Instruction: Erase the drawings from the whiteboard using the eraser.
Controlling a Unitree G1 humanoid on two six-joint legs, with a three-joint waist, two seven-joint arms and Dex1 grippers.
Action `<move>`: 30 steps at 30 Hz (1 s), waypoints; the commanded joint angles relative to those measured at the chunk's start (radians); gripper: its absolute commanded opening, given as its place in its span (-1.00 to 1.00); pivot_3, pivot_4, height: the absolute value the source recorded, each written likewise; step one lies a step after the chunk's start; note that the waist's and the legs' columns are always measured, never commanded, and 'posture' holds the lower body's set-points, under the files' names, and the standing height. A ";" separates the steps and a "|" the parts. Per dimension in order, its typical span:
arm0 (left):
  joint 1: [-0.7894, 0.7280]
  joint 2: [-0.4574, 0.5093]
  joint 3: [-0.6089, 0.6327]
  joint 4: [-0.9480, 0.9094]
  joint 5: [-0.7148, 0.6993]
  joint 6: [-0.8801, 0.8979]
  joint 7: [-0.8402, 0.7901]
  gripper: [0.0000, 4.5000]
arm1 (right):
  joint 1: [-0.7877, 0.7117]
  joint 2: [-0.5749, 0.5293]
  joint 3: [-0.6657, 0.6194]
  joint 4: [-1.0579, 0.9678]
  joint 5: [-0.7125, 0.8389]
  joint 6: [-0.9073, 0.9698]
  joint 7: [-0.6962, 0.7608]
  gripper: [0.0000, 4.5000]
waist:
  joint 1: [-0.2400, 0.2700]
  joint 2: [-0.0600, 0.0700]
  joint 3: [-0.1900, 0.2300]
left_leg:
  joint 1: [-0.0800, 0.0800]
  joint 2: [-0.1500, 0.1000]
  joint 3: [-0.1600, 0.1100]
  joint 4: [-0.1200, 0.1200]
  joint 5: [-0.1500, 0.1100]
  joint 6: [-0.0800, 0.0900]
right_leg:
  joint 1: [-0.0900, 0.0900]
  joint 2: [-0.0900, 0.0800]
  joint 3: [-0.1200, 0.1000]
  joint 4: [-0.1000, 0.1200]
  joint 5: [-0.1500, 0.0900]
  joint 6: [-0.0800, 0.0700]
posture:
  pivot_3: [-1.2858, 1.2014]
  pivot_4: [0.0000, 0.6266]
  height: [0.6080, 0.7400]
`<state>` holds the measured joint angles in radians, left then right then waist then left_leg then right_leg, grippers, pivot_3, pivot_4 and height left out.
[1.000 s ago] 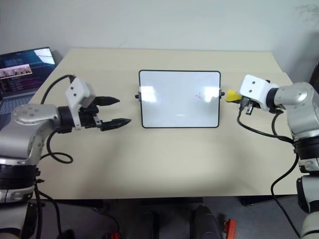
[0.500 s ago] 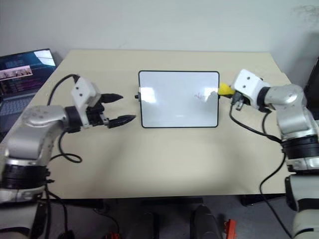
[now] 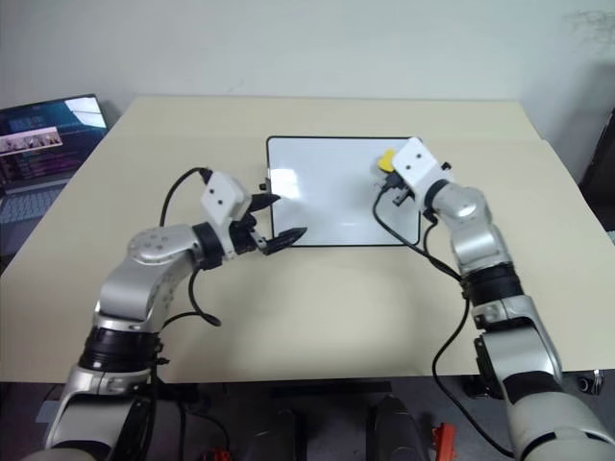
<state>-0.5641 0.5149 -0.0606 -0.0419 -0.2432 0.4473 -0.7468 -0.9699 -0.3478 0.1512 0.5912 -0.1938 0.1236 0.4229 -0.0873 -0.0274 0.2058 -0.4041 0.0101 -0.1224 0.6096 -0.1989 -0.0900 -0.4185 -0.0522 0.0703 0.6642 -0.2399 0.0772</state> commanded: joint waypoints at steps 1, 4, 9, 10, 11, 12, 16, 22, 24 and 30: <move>0.001 -0.010 -0.006 -0.050 -0.006 -0.004 -0.001 1.00 | -0.075 0.010 -0.011 0.102 -0.014 -0.074 -0.067 -0.63 | 0.000 0.000 0.000 | 0.000 0.000 0.000 0.000 0.000 0.000 | 0.000 0.000 0.000 0.000 0.000 0.000 | 0.03 -0.52 1.00; 0.012 -0.009 -0.011 -0.065 -0.011 0.005 -0.007 1.00 | -0.119 0.014 -0.001 0.212 -0.033 -0.113 -0.092 -0.63 | 0.000 0.000 0.000 | 0.000 0.000 0.000 0.000 0.000 0.000 | 0.001 0.000 0.000 0.000 0.000 0.000 | 0.03 -0.52 1.00; 0.016 -0.002 -0.002 -0.076 -0.015 0.015 -0.008 1.00 | -0.161 0.018 0.036 0.354 -0.080 -0.163 -0.132 -0.63 | 0.000 0.000 0.000 | 0.007 0.000 -0.001 0.000 0.000 0.000 | 0.009 0.000 0.000 -0.002 0.000 0.000 | 0.03 -0.52 1.00; 0.018 0.000 0.000 -0.080 -0.016 0.018 -0.008 1.00 | -0.162 0.018 0.040 0.364 -0.085 -0.173 -0.134 -0.63 | 0.000 0.000 0.000 | 0.008 0.000 -0.001 0.000 0.000 0.000 | 0.010 0.000 0.000 -0.002 0.000 0.000 | 0.03 -0.52 1.00; 0.020 0.001 0.001 -0.085 -0.018 0.021 -0.008 1.00 | -0.160 0.017 0.044 0.371 -0.088 -0.182 -0.134 -0.63 | 0.000 0.000 0.000 | 0.009 0.000 -0.001 0.000 0.000 0.000 | 0.011 0.000 0.000 -0.002 0.000 0.000 | 0.03 -0.52 1.00; 0.022 0.002 0.002 -0.089 -0.019 0.024 -0.007 1.00 | -0.158 0.015 0.047 0.375 -0.091 -0.188 -0.135 -0.63 | 0.000 0.000 0.000 | 0.010 0.000 -0.001 0.000 0.000 0.000 | 0.012 0.000 0.000 -0.002 0.000 0.000 | 0.03 -0.52 1.00; 0.027 0.004 0.004 -0.095 -0.022 0.031 -0.008 1.00 | -0.128 0.004 0.067 0.382 -0.109 -0.212 -0.117 -0.63 | -0.001 0.000 0.000 | 0.011 0.000 -0.001 0.000 0.000 0.000 | 0.013 0.000 0.000 -0.002 0.000 0.001 | 0.03 -0.52 1.00; 0.025 0.009 0.005 -0.092 -0.025 0.034 -0.016 1.00 | -0.008 0.019 0.128 0.282 -0.112 -0.213 0.029 -0.63 | -0.001 -0.003 -0.004 | 0.013 0.000 -0.001 0.000 0.000 0.000 | 0.014 0.001 0.000 -0.001 0.000 0.001 | 0.03 -0.52 1.00; 0.021 0.010 0.003 -0.085 -0.024 0.032 -0.019 1.00 | 0.047 0.028 0.145 0.226 -0.107 -0.193 0.087 -0.63 | -0.005 -0.004 -0.007 | 0.014 0.000 -0.001 0.000 0.000 0.000 | 0.015 0.001 0.000 -0.001 0.000 0.001 | 0.03 -0.52 1.00; 0.017 0.013 0.002 -0.083 -0.023 0.031 -0.027 1.00 | 0.102 0.025 0.138 0.154 -0.112 -0.143 0.117 -0.64 | -0.012 -0.004 -0.008 | 0.030 0.001 -0.001 0.000 0.000 0.000 | 0.031 0.001 0.000 -0.002 -0.005 0.000 | 0.03 -0.52 1.00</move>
<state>-0.5302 0.5176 -0.0758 -0.0902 -0.2573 0.4913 -0.7723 -0.8800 -0.3133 0.2816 0.7228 -0.2915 -0.0648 0.5392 -0.0995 -0.0319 0.1982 -0.3723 0.0106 -0.1230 0.6094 -0.1989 -0.0898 -0.3857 -0.0510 0.0710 0.6613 -0.2460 0.0762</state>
